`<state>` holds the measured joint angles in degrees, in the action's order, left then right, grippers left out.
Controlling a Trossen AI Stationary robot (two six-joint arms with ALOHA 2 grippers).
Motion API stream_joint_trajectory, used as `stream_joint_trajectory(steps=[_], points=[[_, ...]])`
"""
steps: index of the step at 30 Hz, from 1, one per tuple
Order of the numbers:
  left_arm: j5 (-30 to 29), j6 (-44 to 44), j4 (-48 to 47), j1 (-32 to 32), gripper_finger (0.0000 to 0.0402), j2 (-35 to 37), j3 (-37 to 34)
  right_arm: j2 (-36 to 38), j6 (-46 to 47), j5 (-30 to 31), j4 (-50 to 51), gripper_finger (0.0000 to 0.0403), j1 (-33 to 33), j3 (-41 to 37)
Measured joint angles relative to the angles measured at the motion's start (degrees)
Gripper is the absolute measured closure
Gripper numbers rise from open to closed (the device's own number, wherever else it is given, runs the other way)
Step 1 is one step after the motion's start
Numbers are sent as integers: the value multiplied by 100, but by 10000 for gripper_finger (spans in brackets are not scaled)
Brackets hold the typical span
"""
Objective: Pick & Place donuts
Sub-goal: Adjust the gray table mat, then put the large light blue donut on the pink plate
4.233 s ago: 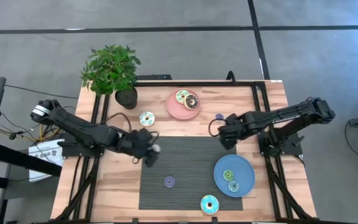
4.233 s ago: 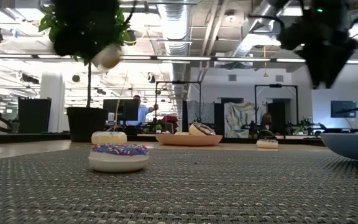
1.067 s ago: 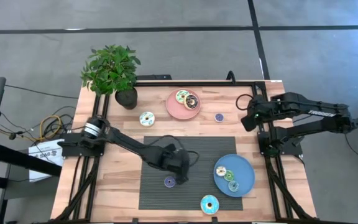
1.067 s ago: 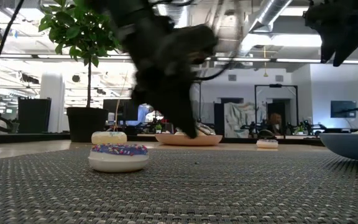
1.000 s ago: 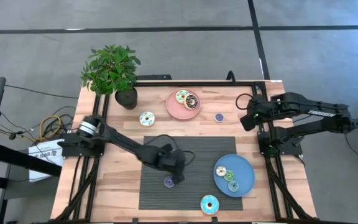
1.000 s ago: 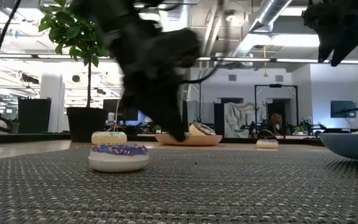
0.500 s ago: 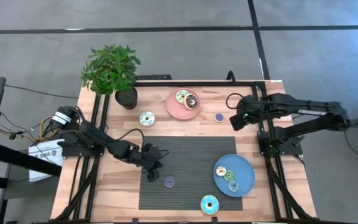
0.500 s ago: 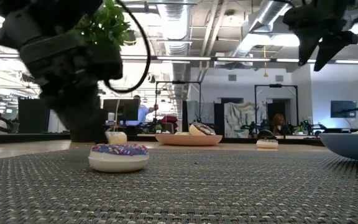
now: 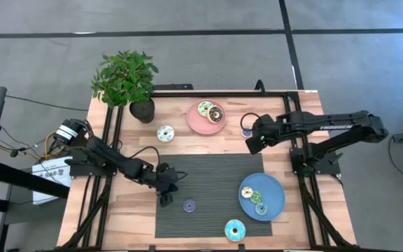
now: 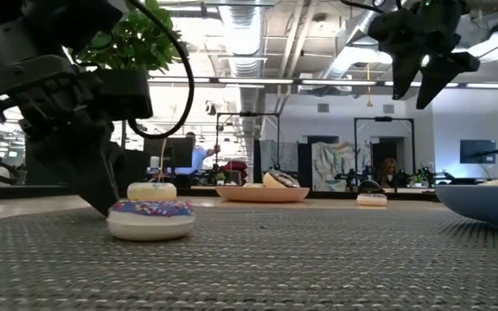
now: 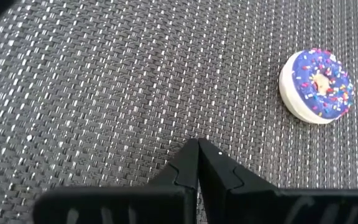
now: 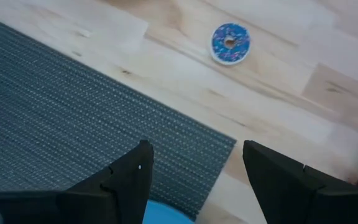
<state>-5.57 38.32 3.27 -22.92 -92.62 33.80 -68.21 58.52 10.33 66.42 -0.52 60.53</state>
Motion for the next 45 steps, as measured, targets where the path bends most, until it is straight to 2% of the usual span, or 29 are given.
stream_joint_trajectory(steps=[13,21,34,38,42,45], points=[[-88,27,-971,-74,401,295,-2,-52,450,14,-487,163,377,0],[-531,120,-1499,-71,401,771,-48,-52,453,13,-609,163,528,0],[-557,261,-1265,-69,401,2386,166,-52,149,17,-1112,163,768,0],[-567,-83,-1175,-74,401,2968,378,-138,77,32,-1806,163,764,10],[-568,-673,-887,-74,401,3462,519,-296,-756,32,-2305,163,692,14],[-639,-1069,-875,-69,401,3726,585,-490,-903,20,-2585,163,583,-7]])
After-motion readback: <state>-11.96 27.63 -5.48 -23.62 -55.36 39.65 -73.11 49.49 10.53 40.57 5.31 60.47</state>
